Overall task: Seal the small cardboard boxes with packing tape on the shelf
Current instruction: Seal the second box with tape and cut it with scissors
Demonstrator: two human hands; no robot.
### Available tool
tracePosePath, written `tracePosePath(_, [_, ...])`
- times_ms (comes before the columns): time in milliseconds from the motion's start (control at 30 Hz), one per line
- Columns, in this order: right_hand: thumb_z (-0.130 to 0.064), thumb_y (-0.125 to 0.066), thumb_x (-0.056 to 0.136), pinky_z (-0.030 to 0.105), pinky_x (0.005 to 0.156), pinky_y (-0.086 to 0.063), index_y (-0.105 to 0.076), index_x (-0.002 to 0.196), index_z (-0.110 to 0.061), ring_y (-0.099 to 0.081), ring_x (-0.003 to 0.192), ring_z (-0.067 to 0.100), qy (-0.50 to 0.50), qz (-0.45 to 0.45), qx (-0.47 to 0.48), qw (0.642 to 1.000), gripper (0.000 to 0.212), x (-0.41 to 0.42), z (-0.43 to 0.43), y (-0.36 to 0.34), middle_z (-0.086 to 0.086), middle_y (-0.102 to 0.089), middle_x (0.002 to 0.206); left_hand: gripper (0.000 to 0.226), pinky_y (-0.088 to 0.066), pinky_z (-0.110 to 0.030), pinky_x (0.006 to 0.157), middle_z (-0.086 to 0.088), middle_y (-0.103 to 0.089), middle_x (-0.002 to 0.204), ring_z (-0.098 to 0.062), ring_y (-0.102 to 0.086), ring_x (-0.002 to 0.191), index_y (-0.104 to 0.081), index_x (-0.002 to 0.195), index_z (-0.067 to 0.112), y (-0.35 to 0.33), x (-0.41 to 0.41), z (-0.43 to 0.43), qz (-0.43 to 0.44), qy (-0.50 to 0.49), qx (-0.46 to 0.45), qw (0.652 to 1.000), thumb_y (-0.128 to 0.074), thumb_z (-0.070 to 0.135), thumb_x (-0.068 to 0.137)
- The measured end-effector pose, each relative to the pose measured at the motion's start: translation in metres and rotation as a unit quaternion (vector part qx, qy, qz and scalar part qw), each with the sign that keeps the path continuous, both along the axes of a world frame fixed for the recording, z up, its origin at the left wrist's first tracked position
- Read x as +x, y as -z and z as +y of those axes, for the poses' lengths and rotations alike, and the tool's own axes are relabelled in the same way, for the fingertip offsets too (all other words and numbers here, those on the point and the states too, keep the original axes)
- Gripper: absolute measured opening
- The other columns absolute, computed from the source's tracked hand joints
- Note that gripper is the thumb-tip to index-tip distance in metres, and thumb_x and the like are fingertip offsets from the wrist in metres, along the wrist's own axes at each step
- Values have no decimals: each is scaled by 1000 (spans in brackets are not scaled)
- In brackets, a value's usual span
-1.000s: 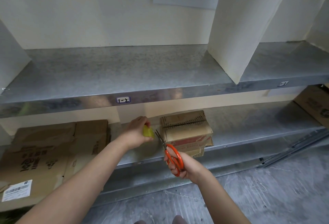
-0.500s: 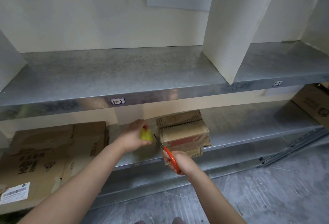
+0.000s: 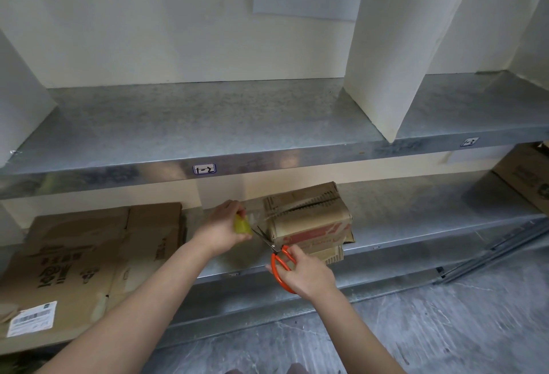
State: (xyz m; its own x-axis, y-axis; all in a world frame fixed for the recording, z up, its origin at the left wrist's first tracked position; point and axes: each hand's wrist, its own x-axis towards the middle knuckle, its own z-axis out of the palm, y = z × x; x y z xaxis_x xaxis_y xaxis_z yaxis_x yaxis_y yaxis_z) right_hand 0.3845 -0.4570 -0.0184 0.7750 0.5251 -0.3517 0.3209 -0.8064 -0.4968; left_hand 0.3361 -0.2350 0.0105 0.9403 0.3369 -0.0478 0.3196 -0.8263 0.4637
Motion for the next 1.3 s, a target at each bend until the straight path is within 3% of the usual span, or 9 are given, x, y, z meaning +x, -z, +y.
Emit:
tracePosePath(200, [-81, -42, 76, 32, 76, -48, -50, 111, -38, -62, 100, 20, 25, -98, 10, 995, 56, -6, -8, 0, -10, -66, 106, 46, -33, -26, 72, 6, -51, 108, -14, -47, 93, -44, 96, 29, 2, 4, 2, 10, -6, -12, 1000, -82, 37, 70])
tracePosePath(267, [-82, -49, 73, 31, 78, -48, -53, 103, -38, -63, 95, 15, 51, 20, 49, 997, 54, -7, -8, -2, -12, -67, 99, 45, -33, -26, 74, 5, -51, 110, -14, -47, 95, -46, 97, 27, 1, 7, 3, 9, -15, -21, 1000, -82, 34, 71])
tracePosePath(367, [-82, -58, 69, 25, 70, -43, -56, 85, -36, -58, 78, 4, 97, 224, 135, 960, 48, -12, -5, -8, -18, -62, 76, 45, -33, -25, 76, 6, -50, 111, -13, -46, 96, -47, 99, 27, 1, 8, 4, 18, -12, -24, 999, -82, 34, 71])
tracePosePath(500, [-81, -59, 68, 19, 52, -30, -63, 100, -33, -46, 60, 5, 137, 364, 203, 899, 57, -16, 4, -9, -14, -51, 67, 46, -35, -25, 75, 5, -51, 110, -14, -47, 95, -47, 98, 27, -1, 8, 4, 18, 5, -30, 999, -82, 34, 70])
tracePosePath(600, [-74, -61, 75, 18, 46, -25, -61, 96, -28, -44, 52, 5, 155, 410, 215, 873, 51, -13, 13, -13, -9, -50, 64, 45, -35, -25, 74, 6, -50, 108, -13, -47, 94, -47, 96, 28, -2, 7, 4, 18, 13, -31, 999, -82, 35, 69])
tracePosePath(767, [-64, -57, 86, 17, 43, -26, -55, 94, -22, -46, 51, 6, 153, 428, 238, 859, 43, -9, 17, -16, -6, -51, 63, 45, -33, -25, 73, 8, -47, 105, -12, -45, 93, -48, 98, 27, -5, 9, 6, 20, 16, -37, 999, -82, 36, 70])
tracePosePath(967, [-57, -59, 89, 18, 41, -27, -62, 88, -18, -47, 48, 8, 143, 381, 241, 881, 39, -4, 16, -17, -3, -53, 60, 46, -31, -24, 72, 5, -50, 109, -12, -46, 93, -51, 102, 23, -6, 14, 4, 20, 26, -30, 999, -82, 34, 71])
tracePosePath(1300, [-46, -68, 87, 15, 44, -37, -67, 79, -12, -46, 44, 6, 163, 344, 253, 890, 35, -1, 21, -15, 0, -51, 55, 45, -32, -25, 71, 7, -48, 104, -14, -47, 93, -50, 98, 22, -1, 6, 10, 15, 43, -30, 999, -84, 32, 69])
